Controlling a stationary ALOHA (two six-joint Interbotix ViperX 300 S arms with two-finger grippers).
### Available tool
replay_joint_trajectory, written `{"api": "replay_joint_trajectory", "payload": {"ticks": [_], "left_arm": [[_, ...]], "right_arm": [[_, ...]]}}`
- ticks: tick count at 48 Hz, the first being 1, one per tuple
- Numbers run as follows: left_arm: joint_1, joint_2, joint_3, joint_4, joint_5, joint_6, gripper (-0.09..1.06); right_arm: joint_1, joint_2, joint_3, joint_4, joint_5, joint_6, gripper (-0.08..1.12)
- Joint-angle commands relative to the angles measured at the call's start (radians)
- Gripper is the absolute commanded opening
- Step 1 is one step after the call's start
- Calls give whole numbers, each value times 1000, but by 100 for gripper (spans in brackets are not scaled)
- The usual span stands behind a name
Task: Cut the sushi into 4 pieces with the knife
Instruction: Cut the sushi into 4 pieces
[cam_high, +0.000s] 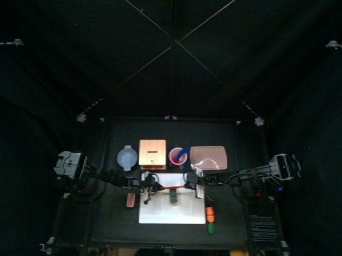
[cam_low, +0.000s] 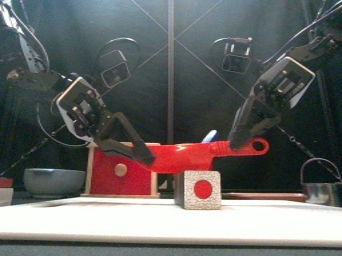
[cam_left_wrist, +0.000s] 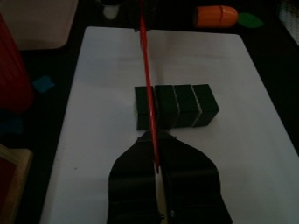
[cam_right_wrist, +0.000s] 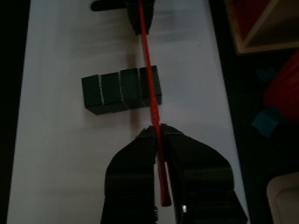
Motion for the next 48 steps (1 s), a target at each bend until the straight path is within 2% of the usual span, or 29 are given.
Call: {"api": "replay_joint_trajectory", "payload": {"ticks": [1, 20, 33, 48], "left_arm": [[-2, -11, -49, 0, -23, 2, 19], [-6, 5, -52, 0, -23, -2, 19], [-28, 29, -64, -2, -23, -5, 19], [-35, 44, -72, 0, -17, -6, 19]], "right_arm": [[-12, -11, -38, 2, -12, 0, 3], [-5, 25, -40, 21, -12, 0, 3], [8, 51, -49, 23, -12, 0, 3], [29, 60, -51, 46, -12, 0, 3]]}}
